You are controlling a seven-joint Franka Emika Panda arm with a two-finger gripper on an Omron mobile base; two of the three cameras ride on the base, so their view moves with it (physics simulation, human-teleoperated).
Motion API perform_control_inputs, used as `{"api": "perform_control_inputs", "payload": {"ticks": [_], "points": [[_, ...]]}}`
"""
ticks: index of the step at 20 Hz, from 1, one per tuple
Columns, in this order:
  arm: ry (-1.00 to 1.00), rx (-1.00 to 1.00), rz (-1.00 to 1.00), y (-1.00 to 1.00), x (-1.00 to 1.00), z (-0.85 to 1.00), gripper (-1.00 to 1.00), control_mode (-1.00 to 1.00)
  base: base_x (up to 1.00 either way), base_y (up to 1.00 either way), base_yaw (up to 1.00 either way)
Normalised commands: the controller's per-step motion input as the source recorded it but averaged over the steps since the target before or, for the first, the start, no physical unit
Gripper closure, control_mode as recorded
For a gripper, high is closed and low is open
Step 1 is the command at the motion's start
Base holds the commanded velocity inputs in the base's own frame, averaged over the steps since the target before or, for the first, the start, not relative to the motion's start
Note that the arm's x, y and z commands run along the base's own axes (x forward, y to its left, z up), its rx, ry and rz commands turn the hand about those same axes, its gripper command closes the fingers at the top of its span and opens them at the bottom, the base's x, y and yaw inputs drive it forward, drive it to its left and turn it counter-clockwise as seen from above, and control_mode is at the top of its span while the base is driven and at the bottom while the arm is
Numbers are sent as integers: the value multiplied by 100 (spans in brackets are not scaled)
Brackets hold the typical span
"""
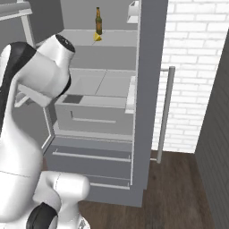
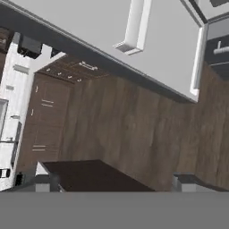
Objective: Grab a lemon wedge from the fridge and one ice cube from the ice bowl, and put them in the glass of lemonade.
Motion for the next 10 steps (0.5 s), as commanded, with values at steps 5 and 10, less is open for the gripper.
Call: {"api": "perform_control_inputs", "payload": {"ticks": [5,10], "points": [[-21,-46,0,-21,-79,0,-100,-100,0,0,0],[-31,-40,0,-28,-71,4,-100,-100,0,0,0]]}}
